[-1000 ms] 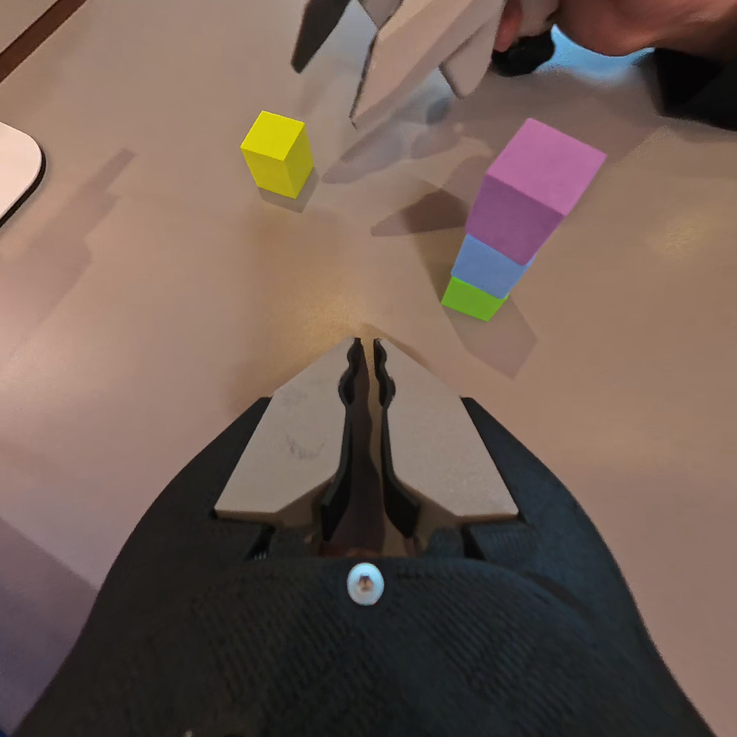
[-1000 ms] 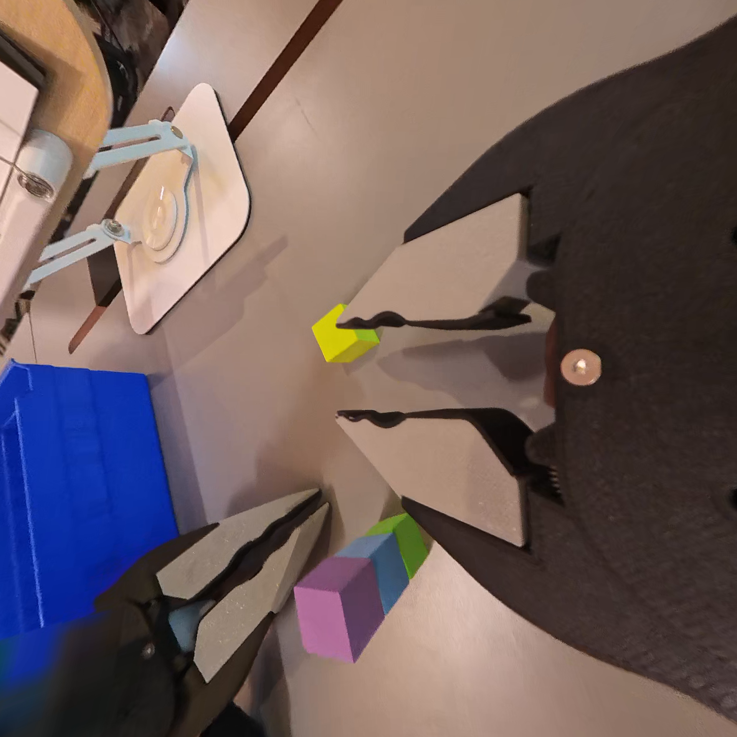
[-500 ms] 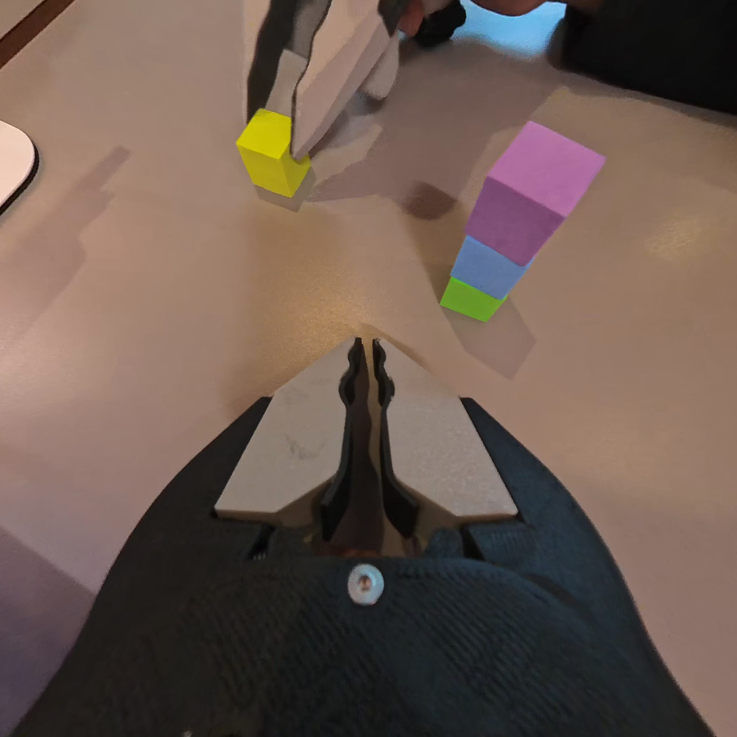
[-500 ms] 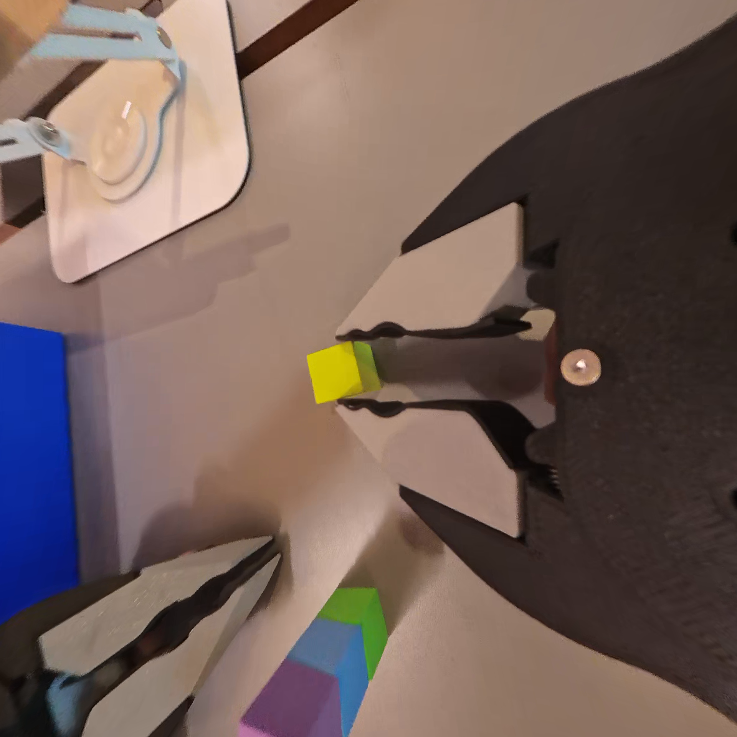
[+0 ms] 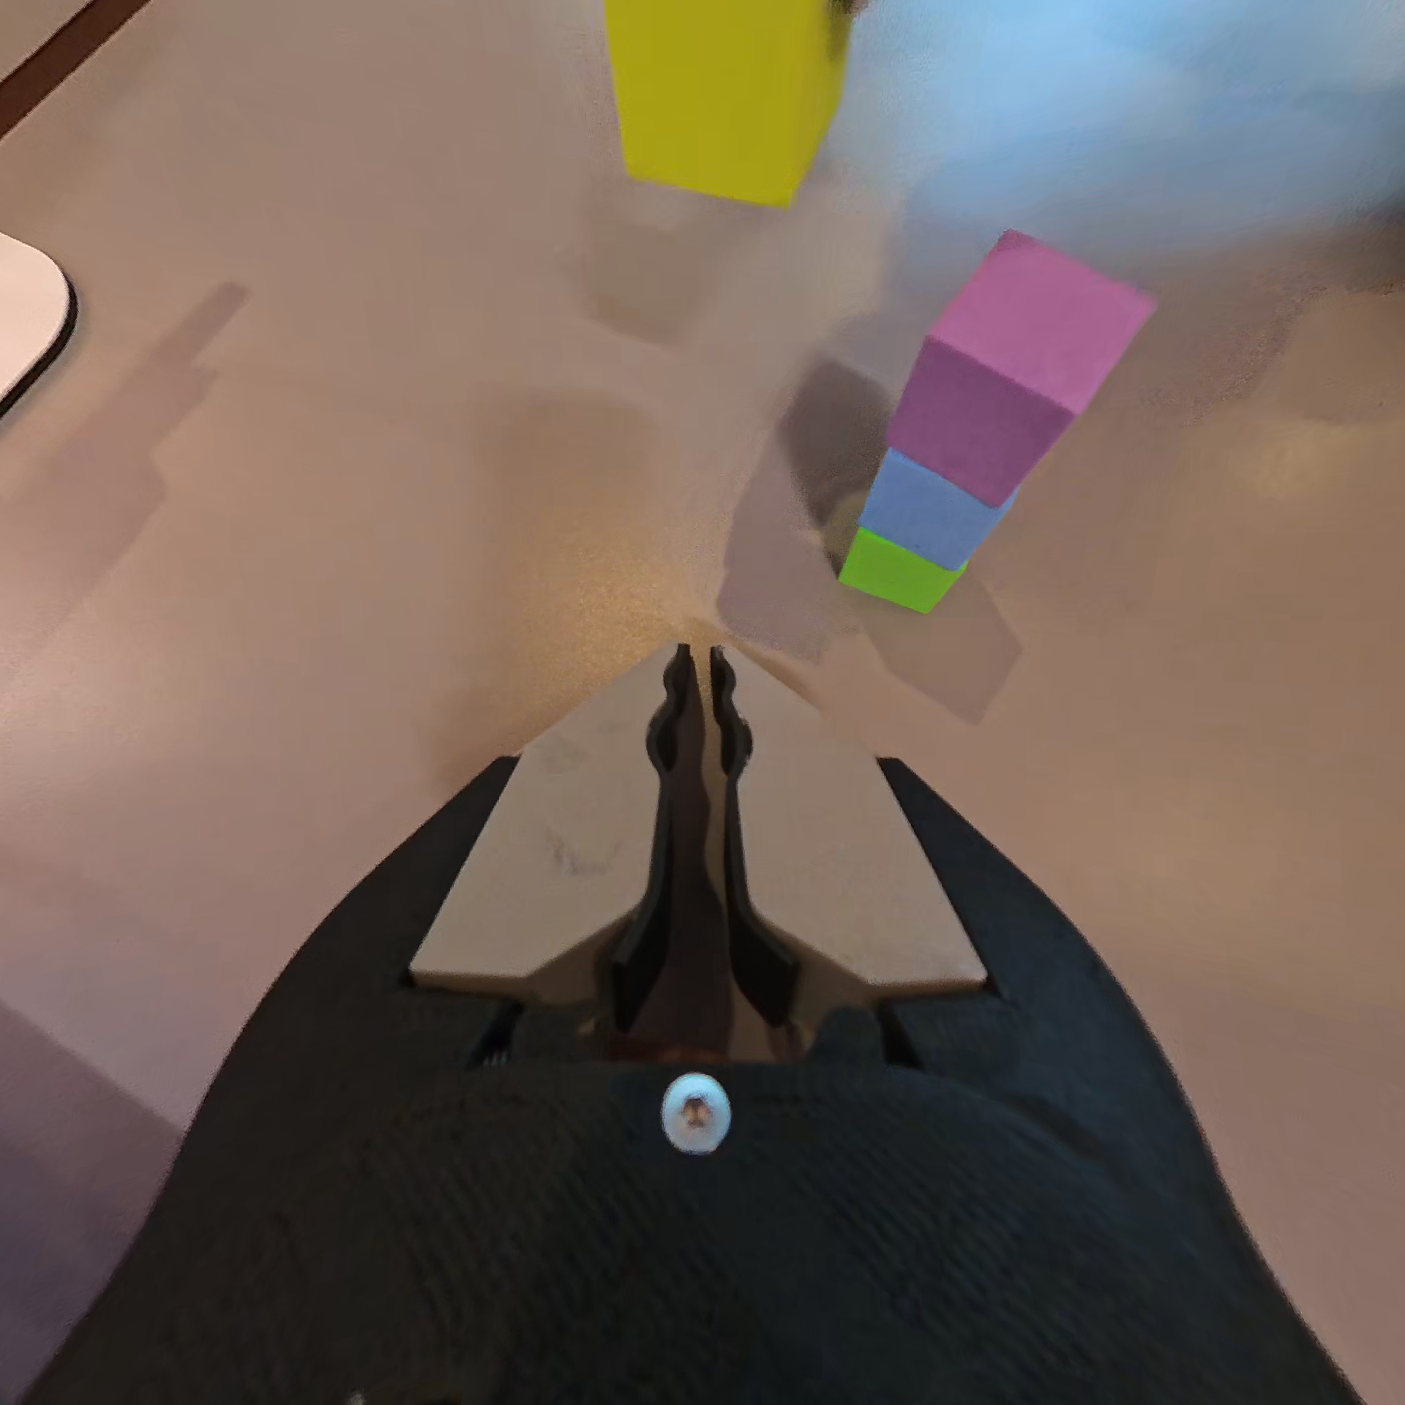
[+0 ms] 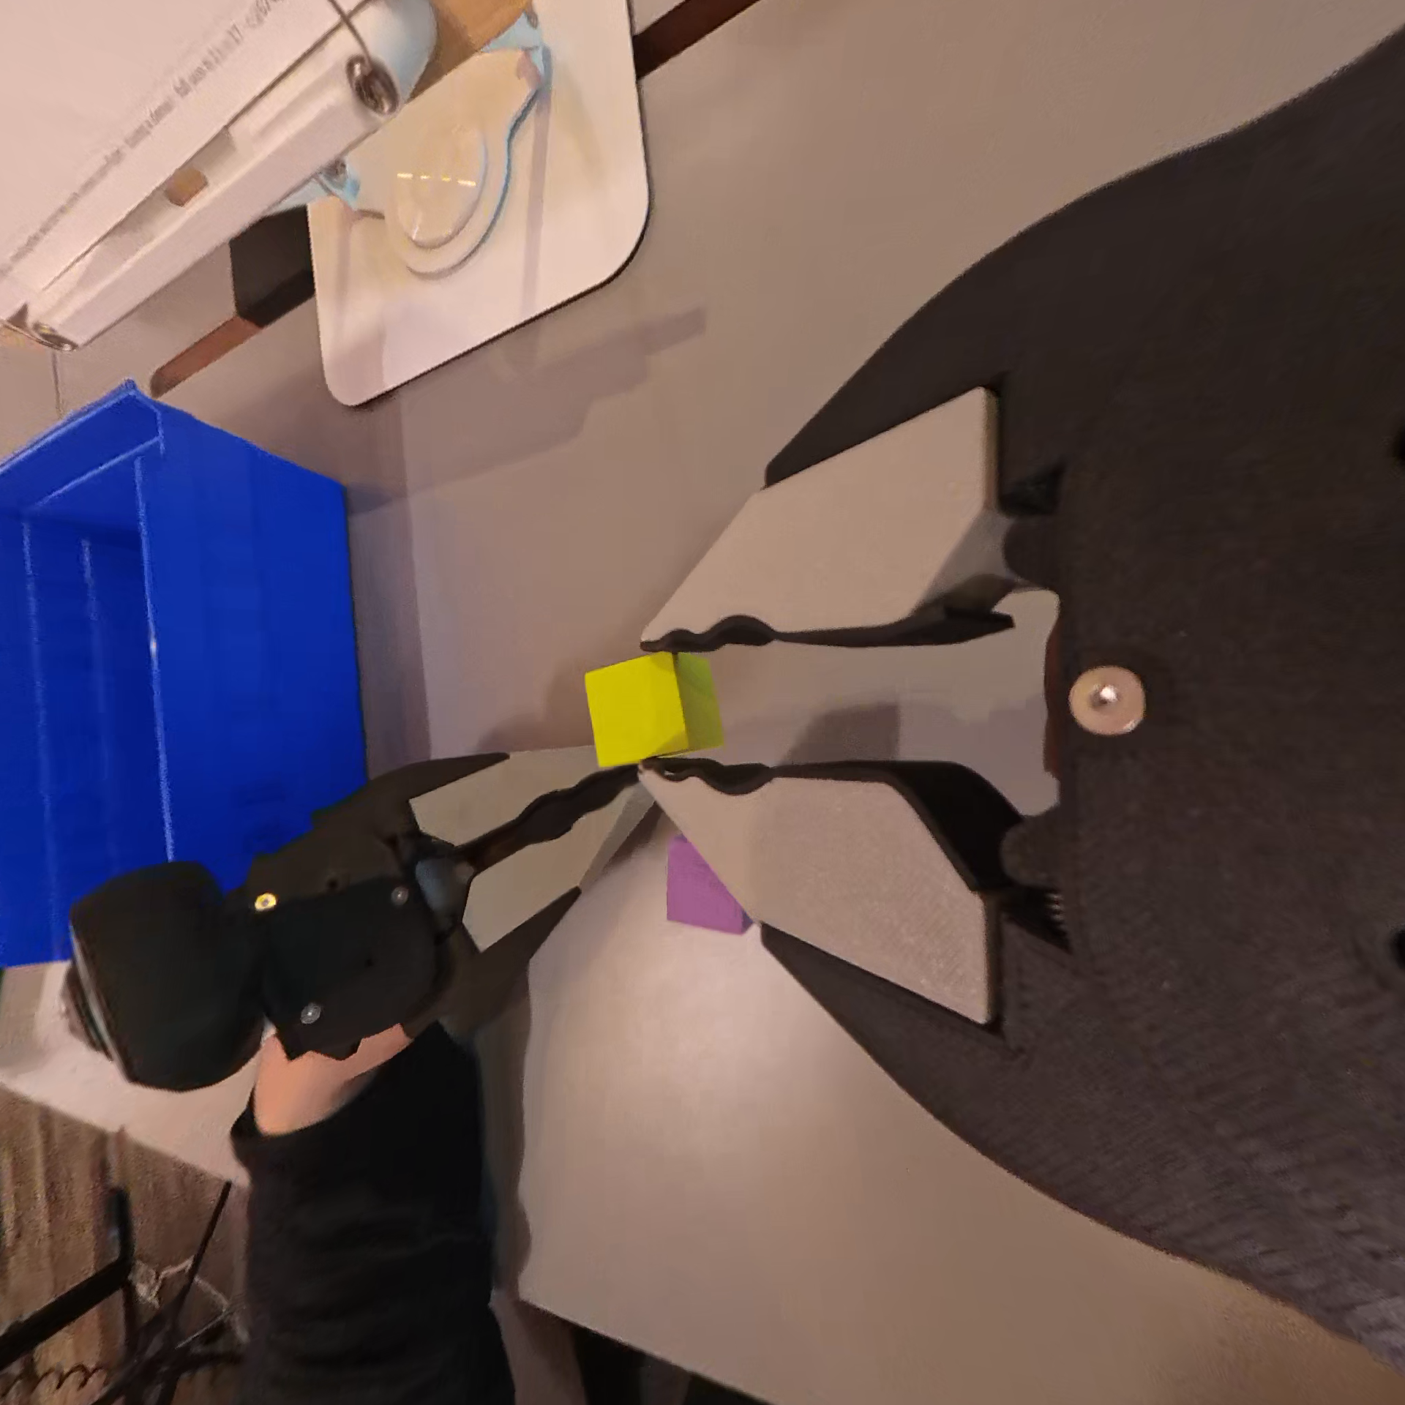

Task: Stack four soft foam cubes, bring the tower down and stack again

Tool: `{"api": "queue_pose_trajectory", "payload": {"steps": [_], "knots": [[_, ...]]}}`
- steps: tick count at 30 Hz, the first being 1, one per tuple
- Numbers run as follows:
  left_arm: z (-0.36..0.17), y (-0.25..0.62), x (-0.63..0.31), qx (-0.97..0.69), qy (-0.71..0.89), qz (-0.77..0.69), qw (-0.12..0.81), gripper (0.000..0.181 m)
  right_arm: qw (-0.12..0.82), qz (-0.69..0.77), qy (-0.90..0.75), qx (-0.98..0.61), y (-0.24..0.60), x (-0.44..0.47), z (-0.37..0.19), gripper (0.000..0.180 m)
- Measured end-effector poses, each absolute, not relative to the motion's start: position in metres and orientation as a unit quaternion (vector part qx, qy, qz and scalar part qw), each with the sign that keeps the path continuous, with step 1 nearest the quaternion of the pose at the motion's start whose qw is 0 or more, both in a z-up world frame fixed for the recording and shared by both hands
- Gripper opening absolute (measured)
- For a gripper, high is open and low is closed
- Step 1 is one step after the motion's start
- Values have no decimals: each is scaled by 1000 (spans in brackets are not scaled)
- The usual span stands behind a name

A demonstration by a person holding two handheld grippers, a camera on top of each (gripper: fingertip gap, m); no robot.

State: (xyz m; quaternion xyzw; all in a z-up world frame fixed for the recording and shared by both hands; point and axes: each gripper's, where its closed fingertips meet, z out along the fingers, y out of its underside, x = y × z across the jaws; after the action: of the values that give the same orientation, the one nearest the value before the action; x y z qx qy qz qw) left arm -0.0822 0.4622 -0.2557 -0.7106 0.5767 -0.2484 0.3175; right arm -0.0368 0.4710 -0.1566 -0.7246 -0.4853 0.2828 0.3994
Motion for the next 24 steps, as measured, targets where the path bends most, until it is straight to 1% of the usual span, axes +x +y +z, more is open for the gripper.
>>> {"api": "queue_pose_trajectory", "payload": {"steps": [3,5,15,24], "knots": [[-256,462,-82,-710,577,-248,318,4,392,239,-487,-743,458,-37,-166,25],[-256,462,-82,-709,578,-246,320,3,409,242,-480,-737,448,-40,-165,25],[-256,462,-82,-708,580,-243,322,3,433,245,-461,-735,430,-45,-149,25],[-256,462,-82,-709,578,-246,320,3,411,254,-466,-741,422,-51,-155,25]]}}
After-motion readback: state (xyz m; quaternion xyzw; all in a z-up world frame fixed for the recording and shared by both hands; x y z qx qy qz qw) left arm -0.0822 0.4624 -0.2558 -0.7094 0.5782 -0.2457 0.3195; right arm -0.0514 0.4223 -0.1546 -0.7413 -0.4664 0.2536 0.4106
